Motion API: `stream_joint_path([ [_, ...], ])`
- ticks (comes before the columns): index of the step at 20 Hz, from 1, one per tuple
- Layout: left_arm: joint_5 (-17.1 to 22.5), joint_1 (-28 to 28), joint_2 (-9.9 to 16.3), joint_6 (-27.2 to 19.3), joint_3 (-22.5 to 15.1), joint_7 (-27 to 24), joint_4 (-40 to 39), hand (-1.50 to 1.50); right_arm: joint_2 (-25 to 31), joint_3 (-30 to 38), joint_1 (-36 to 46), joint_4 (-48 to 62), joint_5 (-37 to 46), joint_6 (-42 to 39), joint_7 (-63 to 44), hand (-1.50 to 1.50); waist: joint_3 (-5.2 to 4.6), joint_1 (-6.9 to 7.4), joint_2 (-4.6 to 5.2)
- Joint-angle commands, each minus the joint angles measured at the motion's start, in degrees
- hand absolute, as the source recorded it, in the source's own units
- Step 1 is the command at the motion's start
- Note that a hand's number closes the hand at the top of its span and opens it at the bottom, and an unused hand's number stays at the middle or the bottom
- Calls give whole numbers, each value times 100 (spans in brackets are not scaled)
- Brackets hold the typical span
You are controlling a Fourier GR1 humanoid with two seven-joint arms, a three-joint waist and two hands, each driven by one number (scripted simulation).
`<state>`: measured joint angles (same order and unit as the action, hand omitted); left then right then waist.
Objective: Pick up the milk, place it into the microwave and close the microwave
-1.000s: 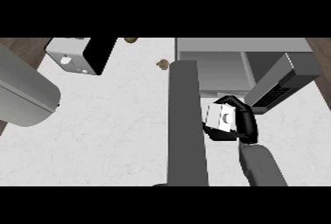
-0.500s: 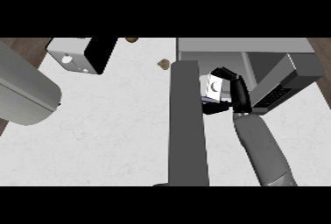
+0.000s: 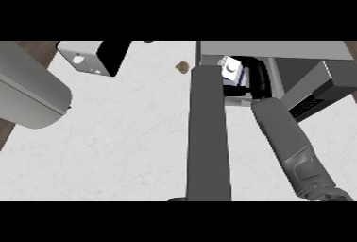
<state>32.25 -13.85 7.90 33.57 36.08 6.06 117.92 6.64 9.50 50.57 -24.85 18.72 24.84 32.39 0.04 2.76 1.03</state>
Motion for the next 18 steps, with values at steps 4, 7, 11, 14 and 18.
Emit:
stream_joint_path([
  [4, 114, 244, 203, 120, 26, -67, -254, -150, 193, 385, 621, 977, 11, 752, 187, 150, 8, 199, 89],
  [7, -177, 261, -22, -38, -213, 28, -69, -150, 446, 356, 800, 1112, 181, 1201, 123, 150, 13, 245, 130],
  [11, -192, 246, -19, 114, -235, -65, -238, -150, 657, 199, 955, 1318, 471, 1629, 215, 150, 10, 357, 162],
  [14, -142, 308, 166, 337, -98, -240, -608, -150, 724, 206, 1051, 1448, 529, 1849, 211, 150, 4, 417, 191],
  [18, -304, 637, 144, 79, -281, -92, -614, -150, 935, 78, 885, 1712, 728, 1915, 304, 150, 19, 393, 277],
])
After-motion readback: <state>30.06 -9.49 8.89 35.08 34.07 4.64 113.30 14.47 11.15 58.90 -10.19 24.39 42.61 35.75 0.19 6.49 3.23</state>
